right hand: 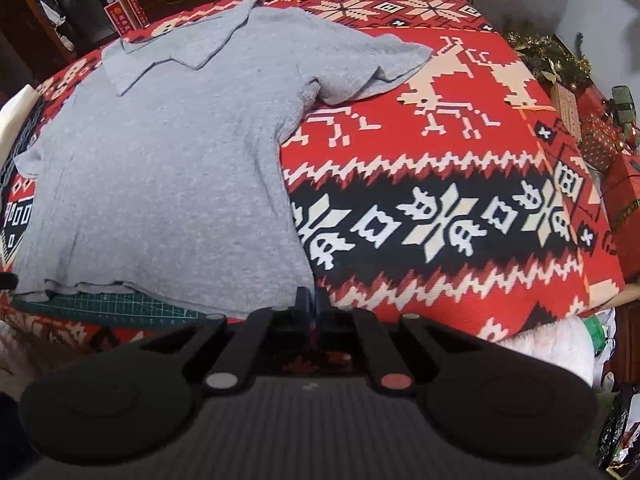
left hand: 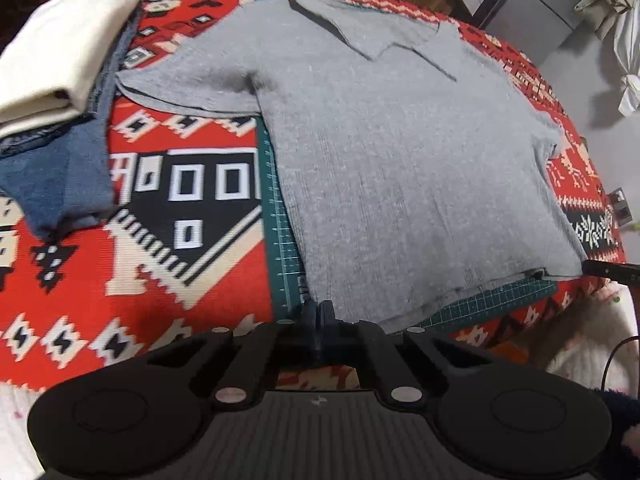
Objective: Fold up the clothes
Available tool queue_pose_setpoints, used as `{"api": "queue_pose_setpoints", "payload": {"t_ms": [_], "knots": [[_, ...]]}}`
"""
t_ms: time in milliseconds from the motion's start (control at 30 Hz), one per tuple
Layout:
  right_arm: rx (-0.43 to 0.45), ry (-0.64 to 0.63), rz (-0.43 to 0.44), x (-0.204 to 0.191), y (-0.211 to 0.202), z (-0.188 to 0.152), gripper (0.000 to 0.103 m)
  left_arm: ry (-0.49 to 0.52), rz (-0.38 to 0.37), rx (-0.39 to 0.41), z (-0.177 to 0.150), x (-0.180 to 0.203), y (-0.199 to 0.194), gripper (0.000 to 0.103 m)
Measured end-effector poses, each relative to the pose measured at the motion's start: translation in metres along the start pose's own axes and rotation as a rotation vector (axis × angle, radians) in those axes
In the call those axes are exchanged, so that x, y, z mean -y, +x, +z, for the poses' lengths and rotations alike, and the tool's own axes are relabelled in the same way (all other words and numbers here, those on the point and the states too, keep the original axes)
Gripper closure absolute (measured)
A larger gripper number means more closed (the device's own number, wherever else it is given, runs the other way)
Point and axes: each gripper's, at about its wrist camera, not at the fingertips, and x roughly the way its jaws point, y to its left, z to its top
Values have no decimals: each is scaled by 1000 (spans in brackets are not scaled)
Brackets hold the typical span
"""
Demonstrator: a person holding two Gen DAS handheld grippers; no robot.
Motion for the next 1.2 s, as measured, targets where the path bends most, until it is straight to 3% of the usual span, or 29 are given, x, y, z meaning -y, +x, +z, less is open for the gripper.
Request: {"api": "queue_pose_setpoints", "payload": {"t_ms": [233, 367, 500, 567, 700, 800, 867, 967, 1200], "knots": [[-24, 18, -20, 10, 2, -1, 101, -27, 31, -22, -3, -18, 2, 101], [-24, -29, -30, 5, 2, 1, 101, 22, 53, -12, -5, -10, 6, 101], [-13, -49, -9, 4, -4, 2, 96, 21, 4, 16, -6, -8, 0, 97], [9, -107, -13, 0, -13, 1, 92, 58, 8, 51, -7, -4, -8, 90], [69, -272, 54, -26, -32, -1, 92, 163, 22, 109, -11, 6, -25, 89], [69, -456, 120, -60, -31, -4, 90, 263, -46, 151, -9, 26, -30, 89], [54, -580, 148, -83, -25, -7, 90, 342, -85, 153, -8, 44, -25, 86], [22, -724, 108, -111, -12, -10, 90, 476, -63, 126, -9, 77, -6, 82], [-6, -914, 117, -139, -6, -15, 88, 655, -47, 85, -18, 109, 24, 81]]}}
